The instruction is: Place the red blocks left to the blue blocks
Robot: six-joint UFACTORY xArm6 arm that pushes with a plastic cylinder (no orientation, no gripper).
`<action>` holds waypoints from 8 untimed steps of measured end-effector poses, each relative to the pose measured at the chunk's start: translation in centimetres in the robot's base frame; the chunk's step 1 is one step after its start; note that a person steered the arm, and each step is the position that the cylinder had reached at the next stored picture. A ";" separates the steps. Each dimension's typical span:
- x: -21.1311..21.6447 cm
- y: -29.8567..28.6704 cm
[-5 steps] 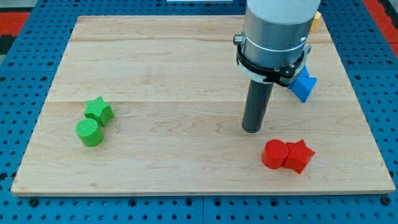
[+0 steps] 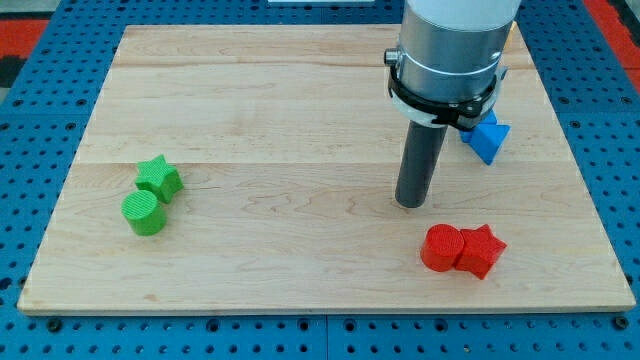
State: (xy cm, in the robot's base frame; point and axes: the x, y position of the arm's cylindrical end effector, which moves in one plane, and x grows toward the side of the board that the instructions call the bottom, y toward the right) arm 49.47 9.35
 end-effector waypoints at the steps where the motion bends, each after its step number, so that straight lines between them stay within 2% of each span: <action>1: 0.1 0.2; 2: 0.4 5.6; 4: 0.4 10.0; 6: 5.6 14.1; 8: 8.4 15.6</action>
State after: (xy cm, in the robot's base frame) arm 57.86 24.93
